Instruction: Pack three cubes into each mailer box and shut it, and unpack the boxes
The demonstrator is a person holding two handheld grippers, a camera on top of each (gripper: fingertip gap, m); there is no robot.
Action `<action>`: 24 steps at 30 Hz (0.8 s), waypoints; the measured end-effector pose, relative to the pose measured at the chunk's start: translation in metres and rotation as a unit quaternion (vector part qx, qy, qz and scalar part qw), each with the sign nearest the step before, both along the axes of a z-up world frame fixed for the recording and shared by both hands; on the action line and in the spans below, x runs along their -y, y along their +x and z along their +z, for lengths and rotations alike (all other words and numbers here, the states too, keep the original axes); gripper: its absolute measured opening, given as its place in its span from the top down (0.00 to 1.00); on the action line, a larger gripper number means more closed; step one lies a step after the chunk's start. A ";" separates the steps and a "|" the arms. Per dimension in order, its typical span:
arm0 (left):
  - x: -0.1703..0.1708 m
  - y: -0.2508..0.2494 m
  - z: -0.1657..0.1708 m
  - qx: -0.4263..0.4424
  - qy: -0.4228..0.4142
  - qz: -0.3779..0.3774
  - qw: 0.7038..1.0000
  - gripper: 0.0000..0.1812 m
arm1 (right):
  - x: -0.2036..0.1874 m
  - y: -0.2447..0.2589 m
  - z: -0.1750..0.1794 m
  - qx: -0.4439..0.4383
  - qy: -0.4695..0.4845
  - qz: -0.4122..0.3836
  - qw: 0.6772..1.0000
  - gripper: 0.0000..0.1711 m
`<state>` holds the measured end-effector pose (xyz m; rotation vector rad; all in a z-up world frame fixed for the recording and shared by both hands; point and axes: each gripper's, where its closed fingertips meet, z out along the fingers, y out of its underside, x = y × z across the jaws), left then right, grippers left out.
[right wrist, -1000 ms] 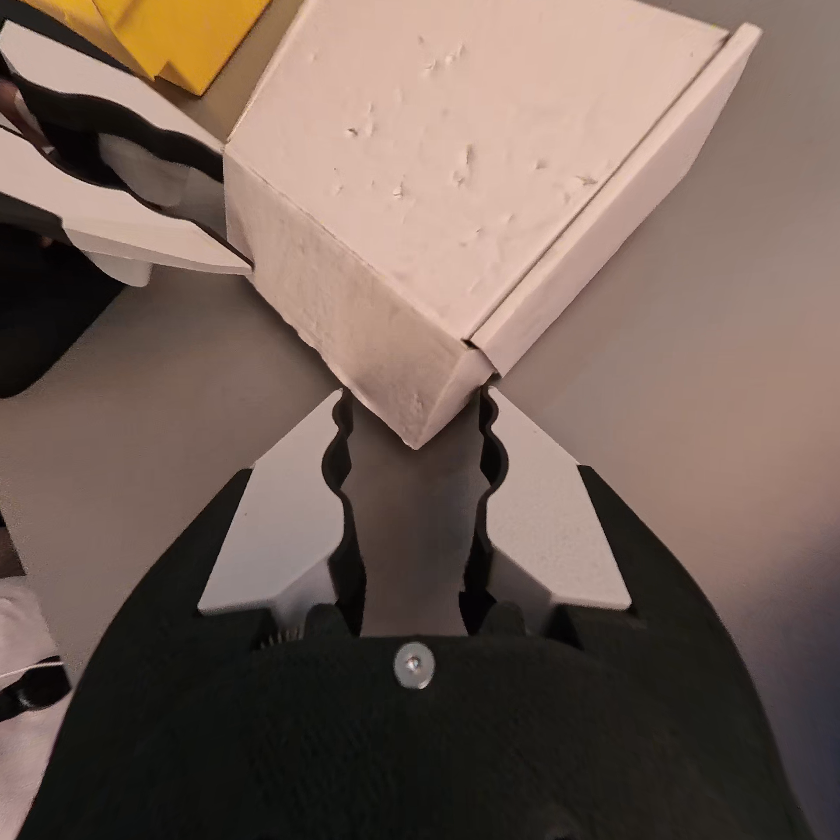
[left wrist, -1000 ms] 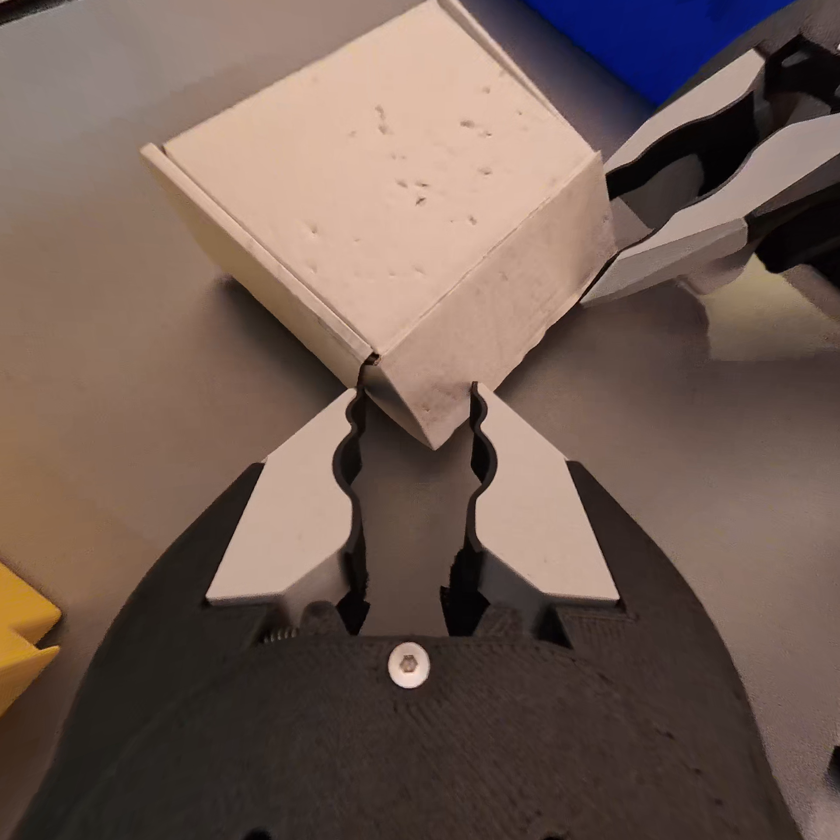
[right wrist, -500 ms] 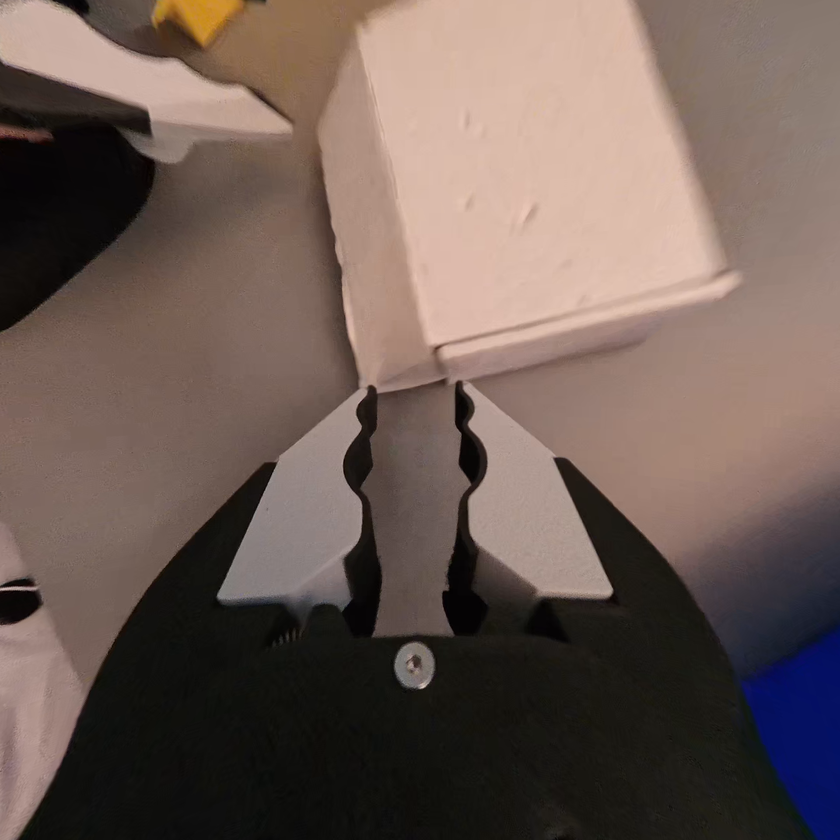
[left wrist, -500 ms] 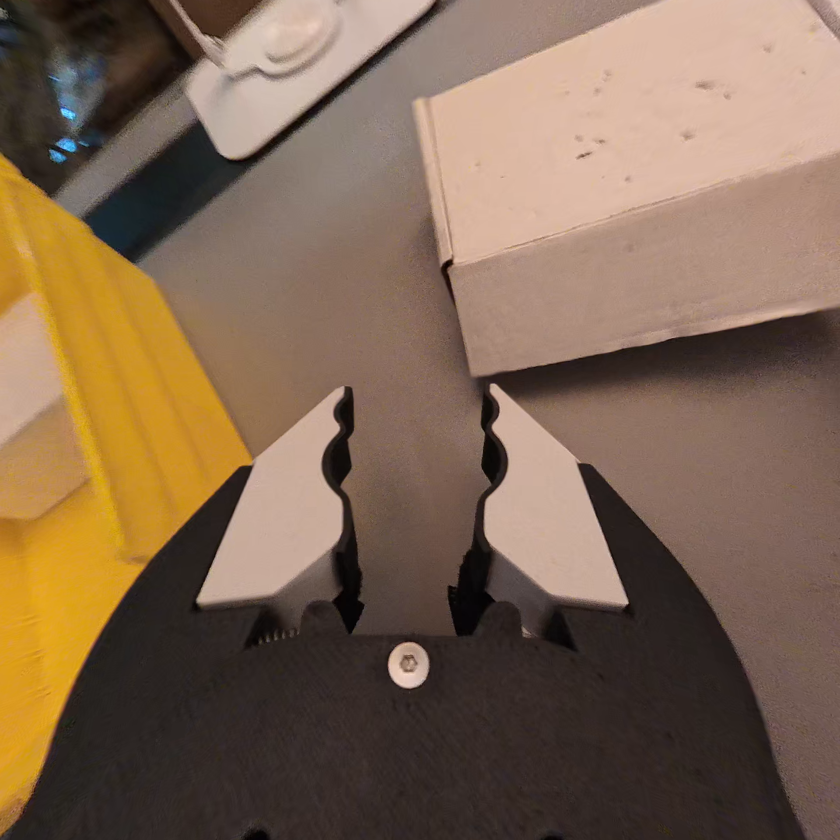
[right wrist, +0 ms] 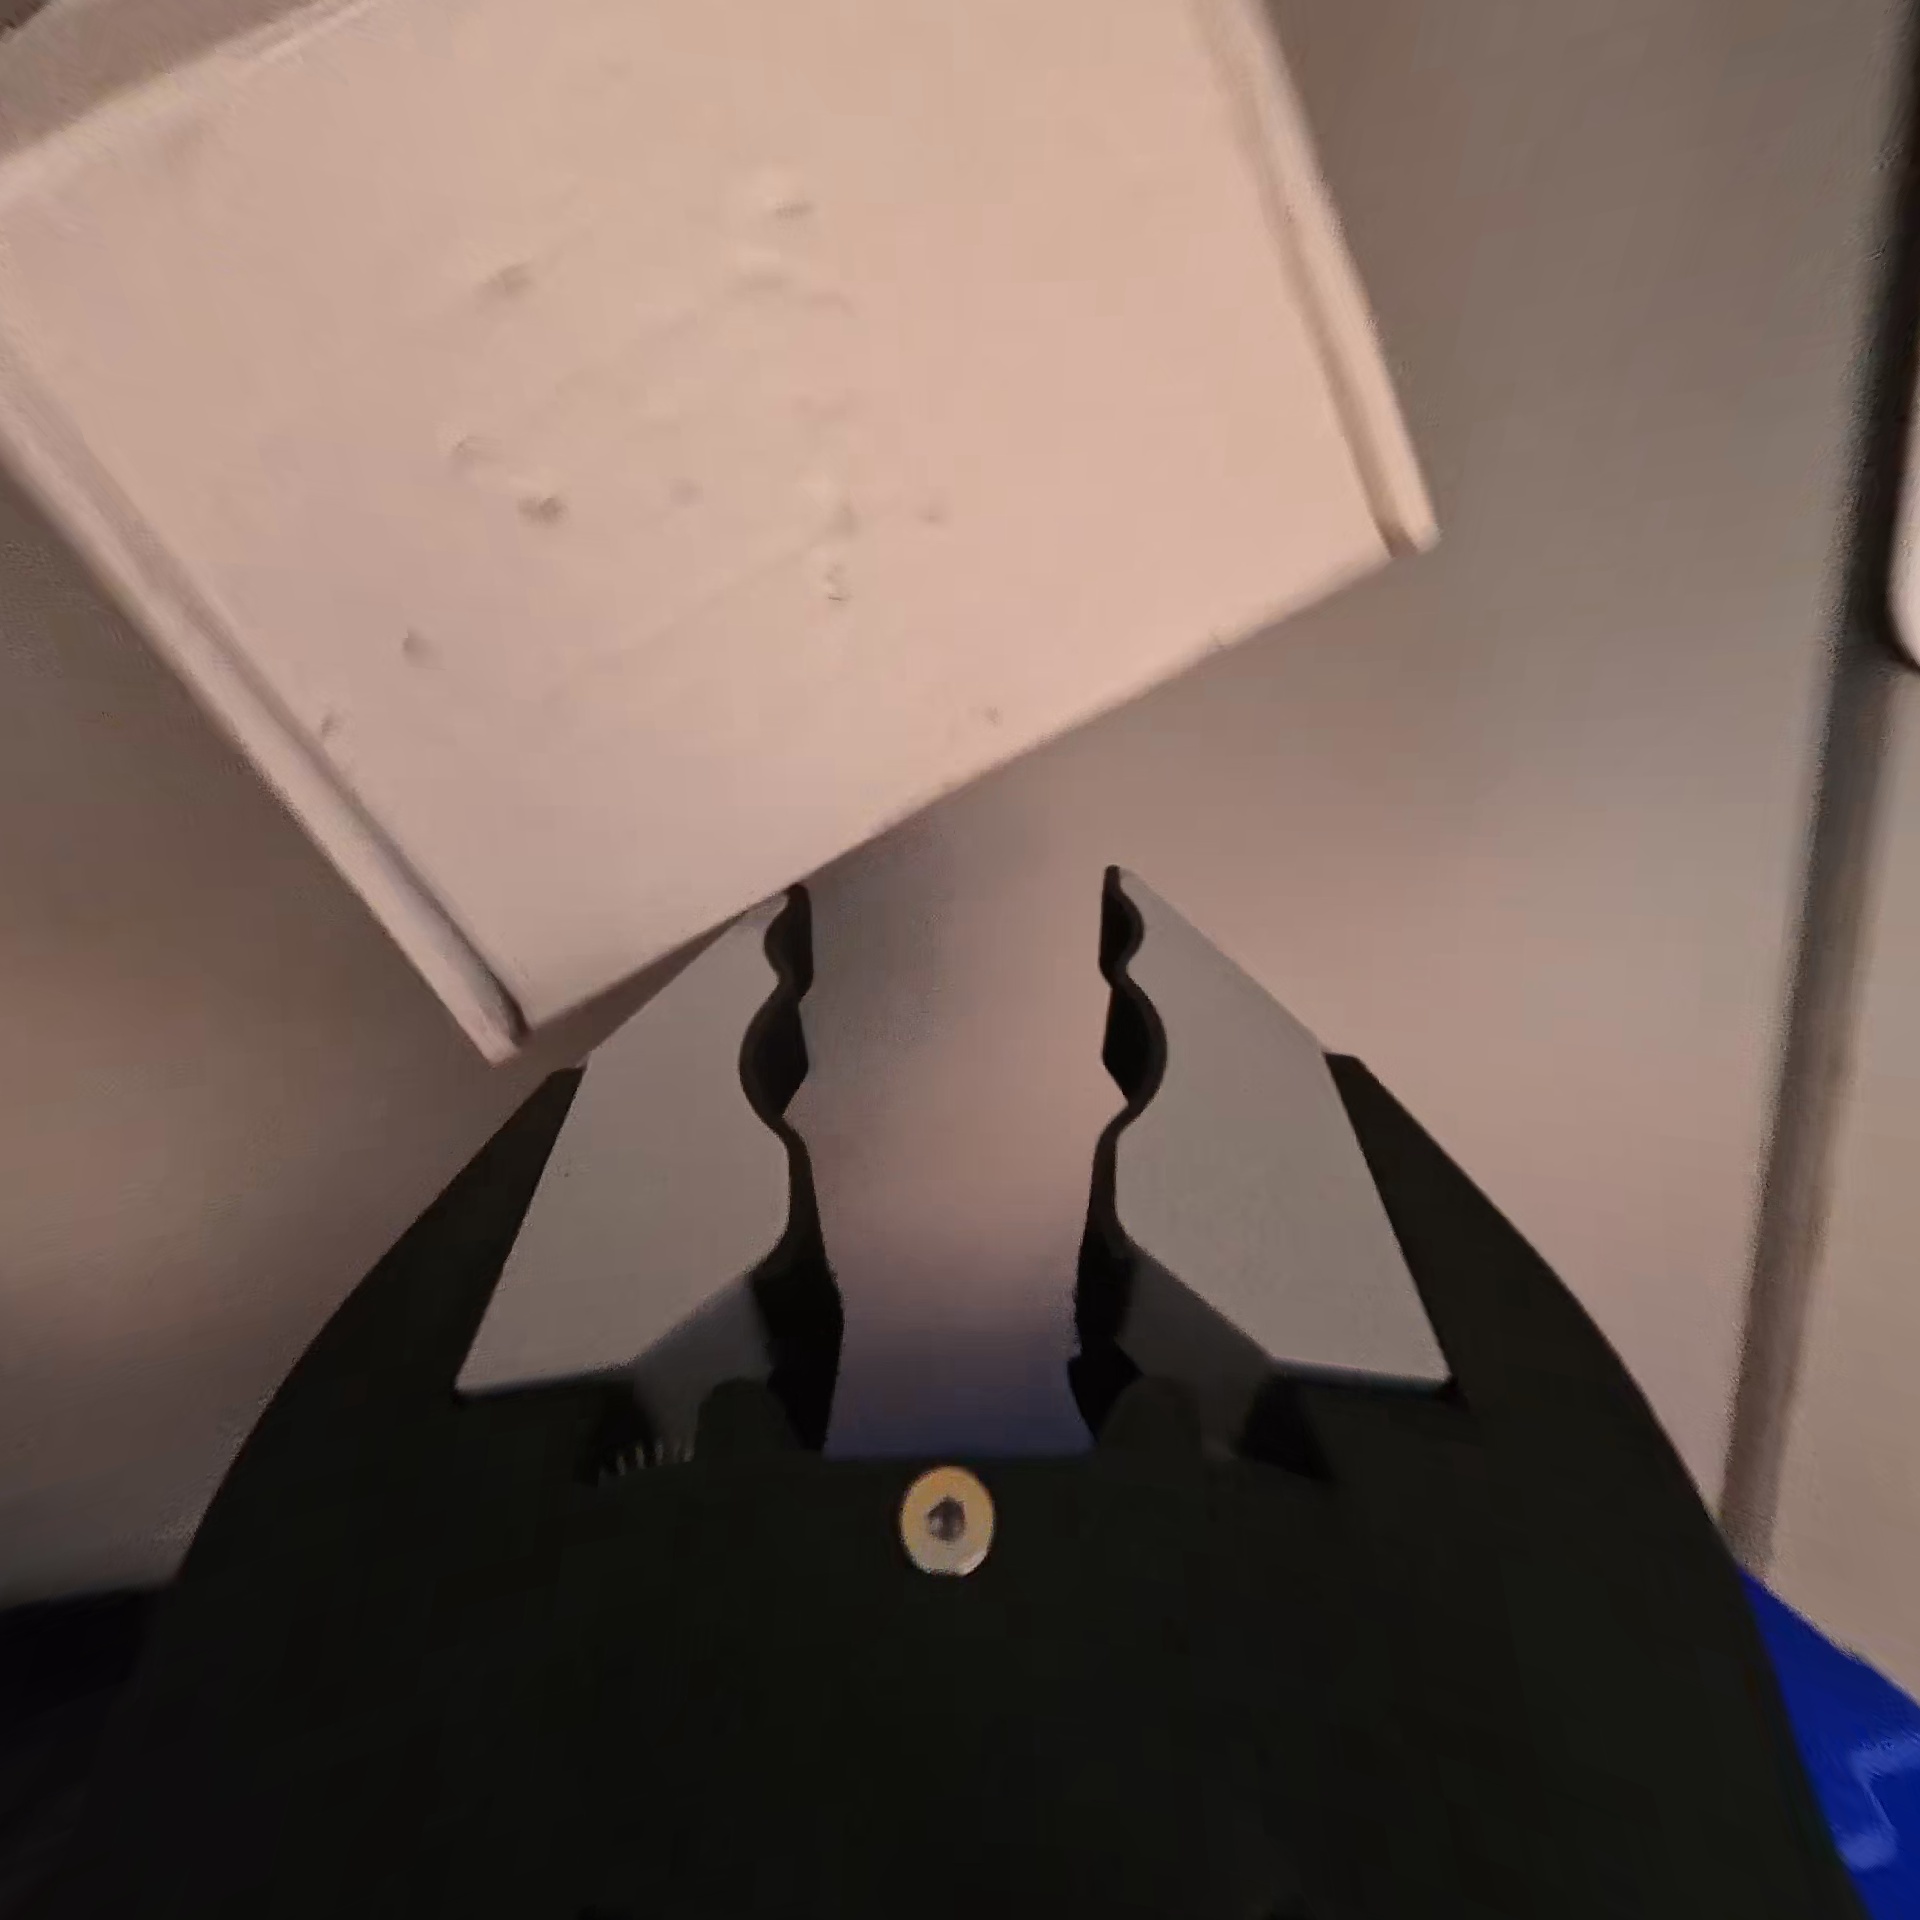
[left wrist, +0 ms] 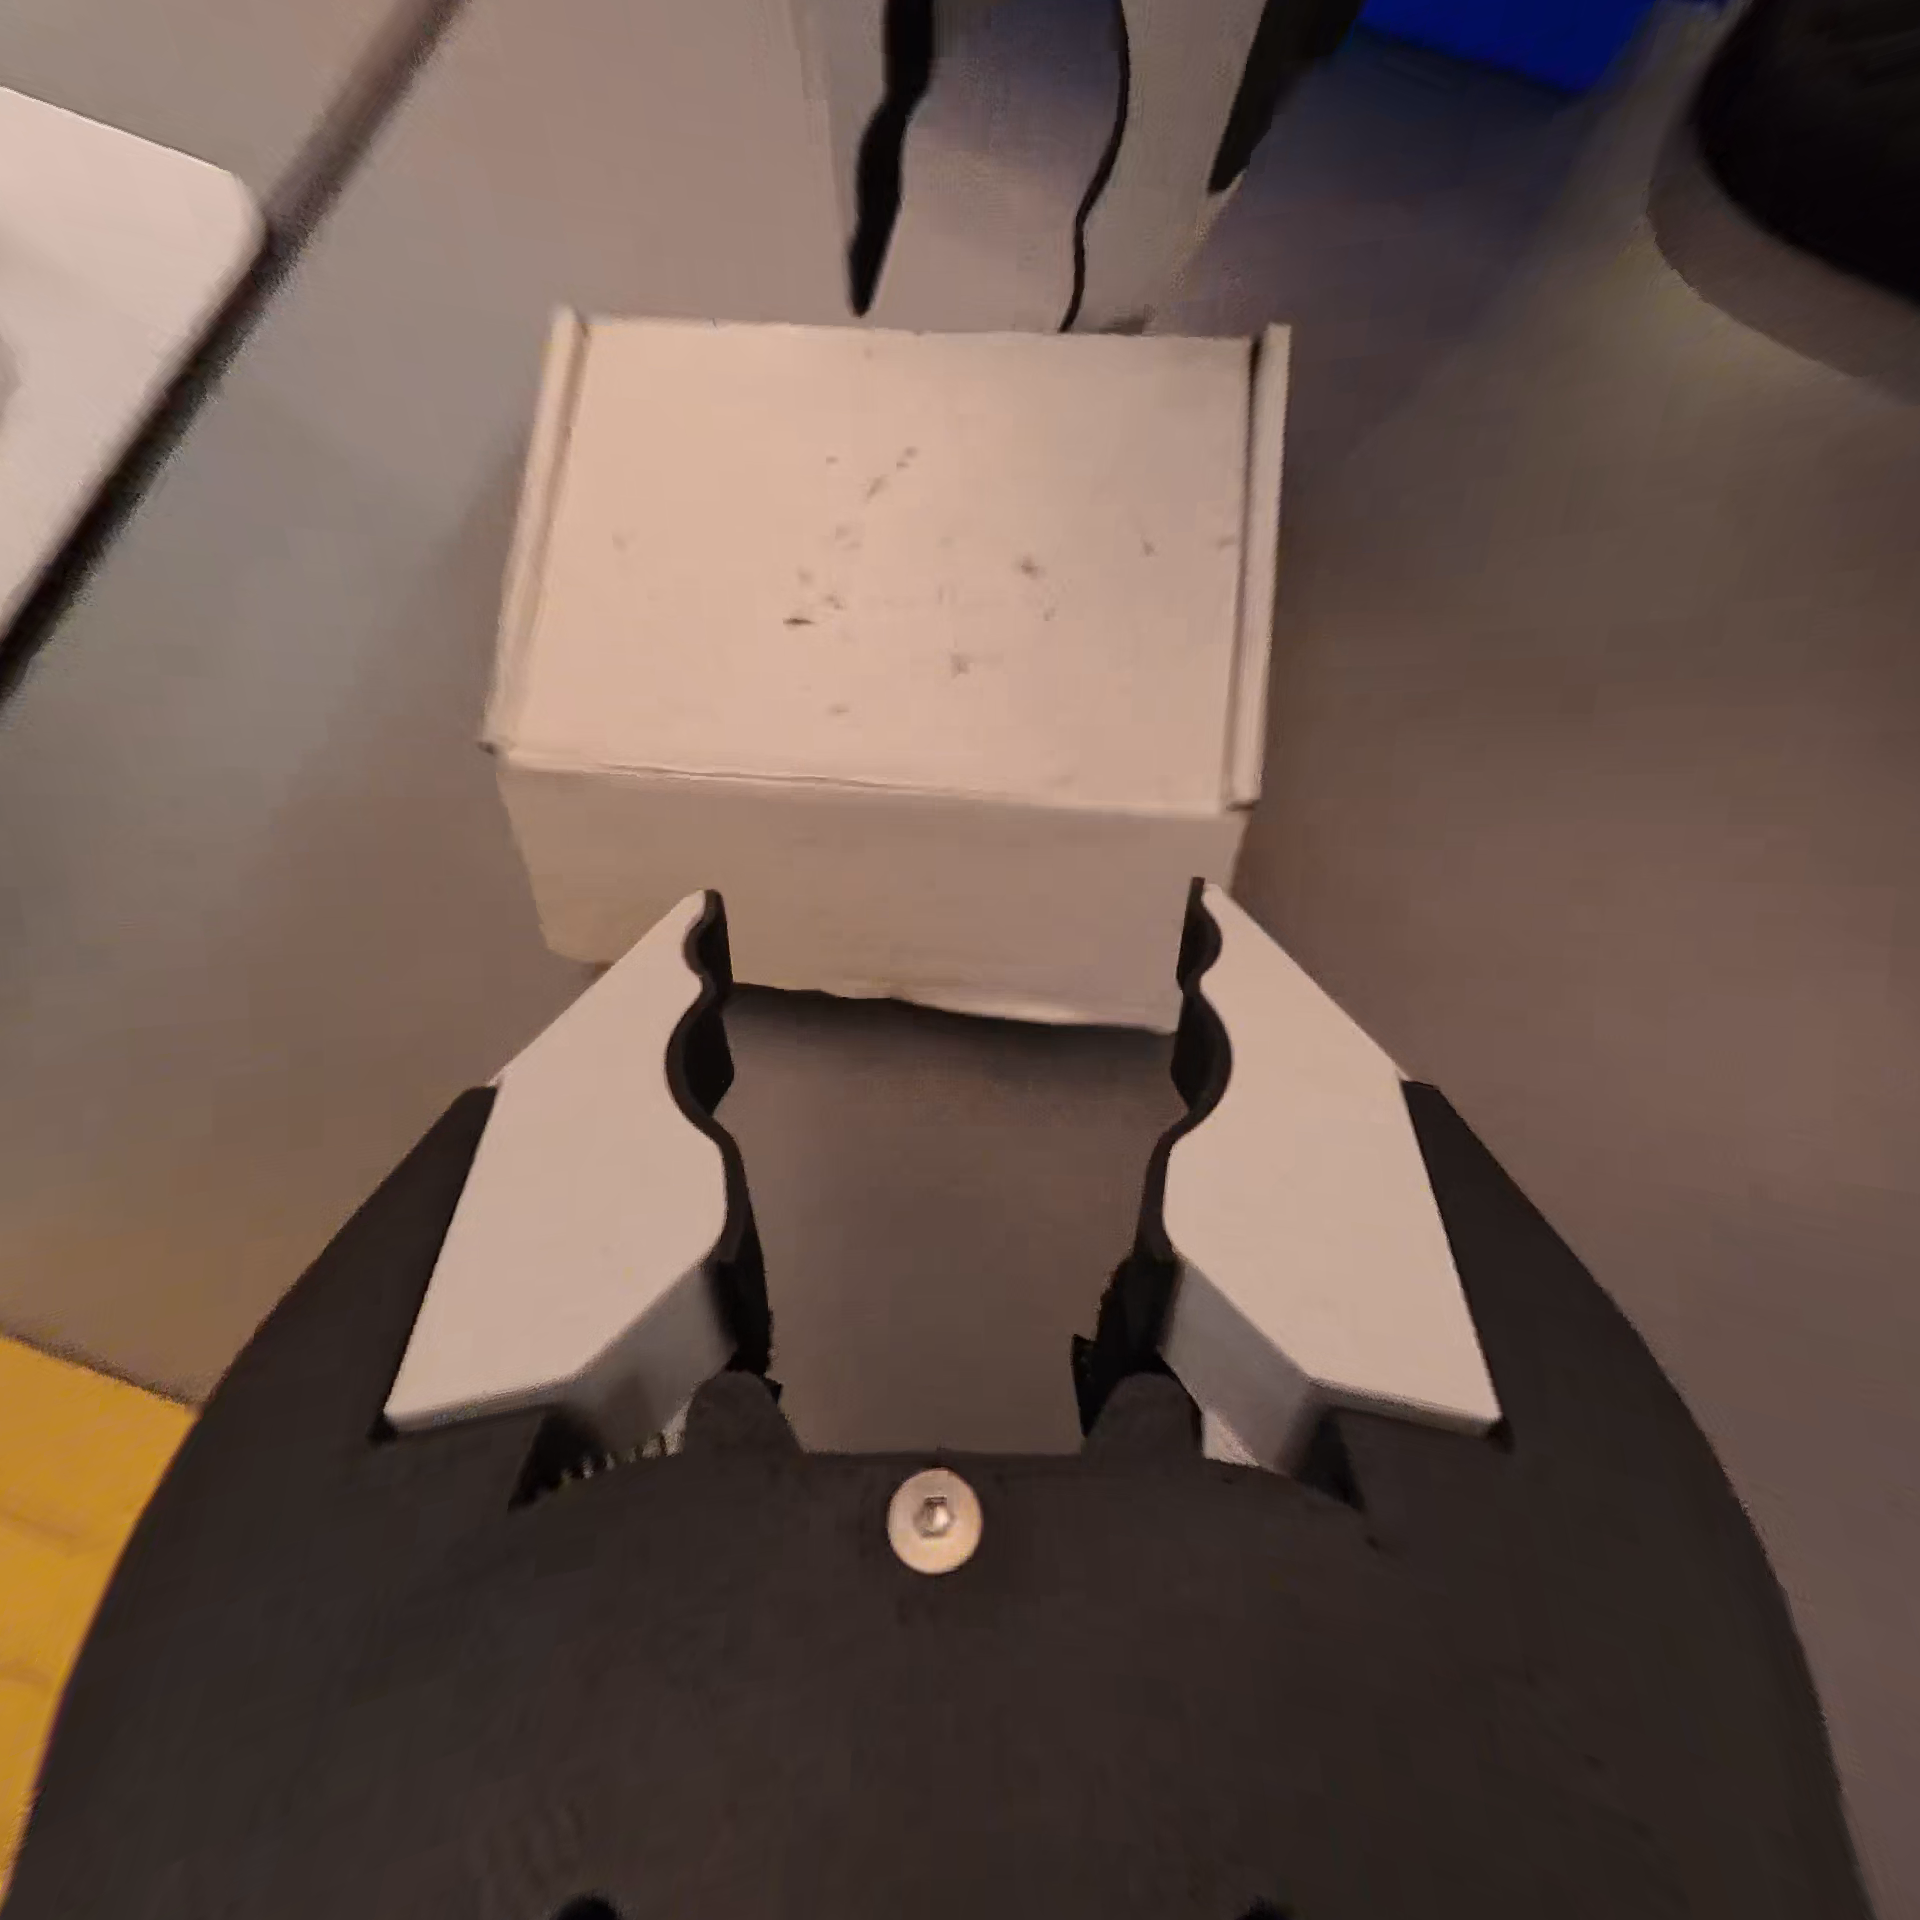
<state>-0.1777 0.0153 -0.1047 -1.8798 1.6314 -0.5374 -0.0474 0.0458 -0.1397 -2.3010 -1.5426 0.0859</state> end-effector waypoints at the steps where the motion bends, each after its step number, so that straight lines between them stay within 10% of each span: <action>1: 0.005 -0.001 -0.004 -0.016 -0.018 -0.023 0.999 0.51 | 0.007 -0.007 -0.002 -0.002 -0.006 0.018 1.000 0.65; 24: -0.054 -0.038 -0.008 -0.247 0.165 -0.145 0.944 0.67 | 0.012 -0.009 -0.017 0.024 -0.016 0.057 0.998 0.52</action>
